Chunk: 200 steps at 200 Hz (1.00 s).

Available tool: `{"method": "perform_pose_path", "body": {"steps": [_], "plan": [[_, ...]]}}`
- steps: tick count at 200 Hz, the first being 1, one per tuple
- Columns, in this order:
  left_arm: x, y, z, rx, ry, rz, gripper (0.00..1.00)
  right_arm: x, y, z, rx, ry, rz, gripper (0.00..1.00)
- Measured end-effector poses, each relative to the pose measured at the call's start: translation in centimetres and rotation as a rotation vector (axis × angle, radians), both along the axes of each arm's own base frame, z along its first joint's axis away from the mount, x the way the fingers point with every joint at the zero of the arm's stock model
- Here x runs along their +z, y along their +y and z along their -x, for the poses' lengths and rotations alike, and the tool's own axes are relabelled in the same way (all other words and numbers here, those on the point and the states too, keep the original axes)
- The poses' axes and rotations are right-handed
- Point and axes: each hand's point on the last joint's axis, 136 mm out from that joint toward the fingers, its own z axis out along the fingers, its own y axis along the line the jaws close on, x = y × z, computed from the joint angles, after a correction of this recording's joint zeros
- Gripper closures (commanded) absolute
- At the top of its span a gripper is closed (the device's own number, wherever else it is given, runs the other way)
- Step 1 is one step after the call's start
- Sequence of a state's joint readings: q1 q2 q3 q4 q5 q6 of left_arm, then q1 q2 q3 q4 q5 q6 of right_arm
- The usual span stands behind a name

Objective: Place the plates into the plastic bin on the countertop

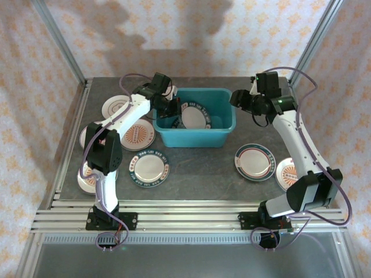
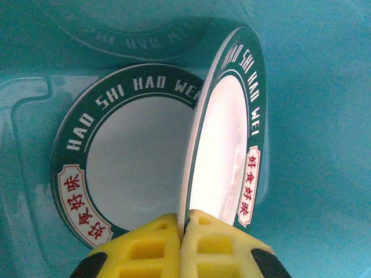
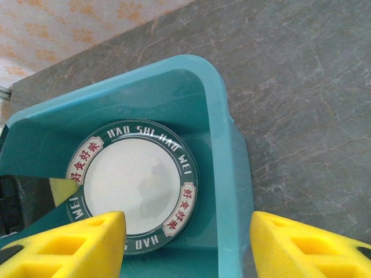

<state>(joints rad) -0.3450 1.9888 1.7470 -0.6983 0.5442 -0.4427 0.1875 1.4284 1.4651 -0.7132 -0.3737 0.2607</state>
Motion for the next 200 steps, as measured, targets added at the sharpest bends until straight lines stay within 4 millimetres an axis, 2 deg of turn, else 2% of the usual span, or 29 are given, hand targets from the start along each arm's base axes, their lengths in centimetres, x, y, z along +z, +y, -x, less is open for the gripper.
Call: {"method": "perform_pose_path", "body": {"steps": [60,106,200], "plan": [[-1.8,0.2,0.0,0.004,0.021,-0.041,1.0,0.7,-1.4,0.8,-0.051,-0.037,0.041,0.42],[-2.1,0.5,-0.1,0.016,0.013,-0.075,1.0,1.4,-2.0,0.9,-0.076,-0.061,0.058,0.42],[-2.4,0.6,0.0,0.017,0.021,-0.089,1.0,1.2,-2.7,0.7,-0.095,-0.059,0.061,0.42]]}}
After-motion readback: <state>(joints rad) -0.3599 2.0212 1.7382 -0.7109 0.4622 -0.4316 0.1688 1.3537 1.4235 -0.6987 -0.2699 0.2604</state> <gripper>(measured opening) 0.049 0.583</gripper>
